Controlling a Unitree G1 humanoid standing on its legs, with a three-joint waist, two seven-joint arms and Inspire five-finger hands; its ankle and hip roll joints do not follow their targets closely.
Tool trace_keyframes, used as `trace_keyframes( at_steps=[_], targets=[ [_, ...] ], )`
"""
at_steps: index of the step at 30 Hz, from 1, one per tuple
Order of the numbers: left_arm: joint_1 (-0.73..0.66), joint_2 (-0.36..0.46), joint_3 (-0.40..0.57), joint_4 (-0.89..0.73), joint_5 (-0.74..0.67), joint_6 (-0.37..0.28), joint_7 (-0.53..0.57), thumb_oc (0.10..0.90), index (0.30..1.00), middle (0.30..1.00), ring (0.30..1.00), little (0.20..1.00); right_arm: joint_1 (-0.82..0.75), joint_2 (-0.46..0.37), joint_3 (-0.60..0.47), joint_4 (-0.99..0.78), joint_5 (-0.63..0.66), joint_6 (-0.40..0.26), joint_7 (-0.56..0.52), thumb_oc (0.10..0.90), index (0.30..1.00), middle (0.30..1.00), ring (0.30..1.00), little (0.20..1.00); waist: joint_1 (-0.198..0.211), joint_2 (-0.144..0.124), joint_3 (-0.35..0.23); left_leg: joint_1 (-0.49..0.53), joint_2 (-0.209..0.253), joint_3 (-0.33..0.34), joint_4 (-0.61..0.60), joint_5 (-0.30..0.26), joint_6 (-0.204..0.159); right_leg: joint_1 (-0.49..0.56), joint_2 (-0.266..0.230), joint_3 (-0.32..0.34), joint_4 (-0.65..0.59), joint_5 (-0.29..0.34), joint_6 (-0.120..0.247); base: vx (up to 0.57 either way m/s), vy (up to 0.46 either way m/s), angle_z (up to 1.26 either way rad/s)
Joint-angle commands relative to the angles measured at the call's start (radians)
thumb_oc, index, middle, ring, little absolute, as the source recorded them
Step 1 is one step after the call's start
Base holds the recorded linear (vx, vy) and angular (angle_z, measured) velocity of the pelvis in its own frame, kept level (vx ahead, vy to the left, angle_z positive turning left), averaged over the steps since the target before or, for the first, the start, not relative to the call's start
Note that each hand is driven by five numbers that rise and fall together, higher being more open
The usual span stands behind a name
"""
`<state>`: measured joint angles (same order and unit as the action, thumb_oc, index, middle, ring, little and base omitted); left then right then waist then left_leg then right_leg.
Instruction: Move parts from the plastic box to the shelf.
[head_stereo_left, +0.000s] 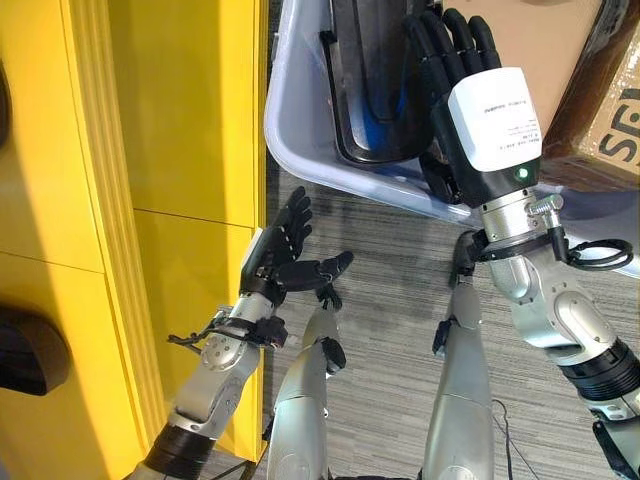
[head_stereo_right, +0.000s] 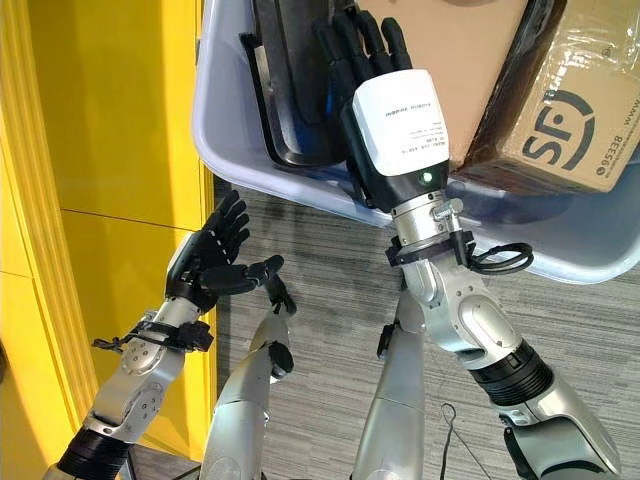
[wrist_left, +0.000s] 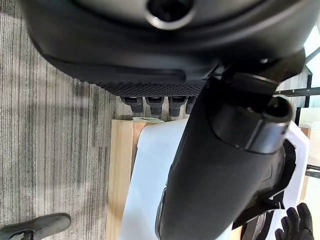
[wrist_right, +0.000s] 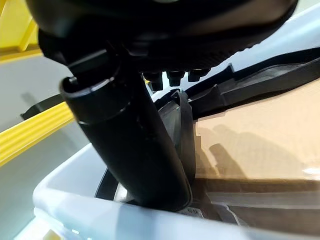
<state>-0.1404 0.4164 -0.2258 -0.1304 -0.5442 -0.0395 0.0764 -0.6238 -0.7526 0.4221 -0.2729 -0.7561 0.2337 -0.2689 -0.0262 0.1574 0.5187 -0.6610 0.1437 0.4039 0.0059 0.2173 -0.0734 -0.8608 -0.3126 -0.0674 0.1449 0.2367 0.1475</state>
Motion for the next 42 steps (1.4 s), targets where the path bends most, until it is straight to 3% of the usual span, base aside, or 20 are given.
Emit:
trace_keyframes(
  at_steps=[1,12,27,35,42],
  targets=[
    [0.025,0.053,0.022,-0.111,-0.001,-0.053,-0.012,0.9,1.0,1.0,1.0,1.0,-0.118,0.029,0.058,-0.123,-0.063,-0.057,0.002,0.9,1.0,1.0,1.0,1.0,0.003,0.043,0.001,-0.058,-0.074,-0.066,0.136,-0.164,-0.018,0.01,0.122,-0.073,0.12,-0.238,-0.025,0.0,0.0,0.0],
    [0.027,0.05,0.02,-0.1,0.009,-0.062,-0.021,0.9,1.0,1.0,1.0,1.0,-0.091,0.039,0.064,-0.049,-0.053,-0.013,-0.04,0.9,1.0,1.0,1.0,1.0,0.008,0.034,0.001,-0.066,-0.078,-0.076,0.135,-0.164,-0.013,0.012,0.122,-0.083,0.123,-0.24,-0.025,0.0,-0.004,0.02],
    [0.022,0.049,0.019,-0.083,0.014,-0.074,-0.032,0.9,1.0,1.0,1.0,1.0,-0.072,0.043,0.087,0.005,-0.015,-0.061,-0.051,0.9,1.0,1.0,1.0,1.0,0.002,0.034,0.001,-0.065,-0.079,-0.071,0.133,-0.161,-0.013,0.015,0.123,-0.078,0.105,-0.231,-0.026,0.0,0.0,0.0],
    [0.01,0.044,0.007,-0.081,0.025,-0.072,-0.02,0.9,1.0,1.0,1.0,1.0,-0.11,0.076,0.124,0.003,-0.074,-0.045,0.025,0.9,1.0,1.0,1.0,1.0,0.01,0.037,0.001,-0.076,-0.078,-0.073,0.142,-0.165,-0.013,0.006,0.118,-0.081,0.113,-0.235,-0.026,0.0,0.0,0.0],
    [0.012,0.053,0.017,-0.069,0.033,-0.091,-0.046,0.9,1.0,1.0,1.0,1.0,-0.127,0.047,0.174,0.033,-0.161,-0.052,0.139,0.9,1.0,1.0,1.0,1.0,0.016,0.028,0.001,-0.08,-0.078,-0.082,0.143,-0.165,-0.011,0.01,0.115,-0.089,0.112,-0.233,-0.022,0.0,-0.015,0.02]
  ],
)
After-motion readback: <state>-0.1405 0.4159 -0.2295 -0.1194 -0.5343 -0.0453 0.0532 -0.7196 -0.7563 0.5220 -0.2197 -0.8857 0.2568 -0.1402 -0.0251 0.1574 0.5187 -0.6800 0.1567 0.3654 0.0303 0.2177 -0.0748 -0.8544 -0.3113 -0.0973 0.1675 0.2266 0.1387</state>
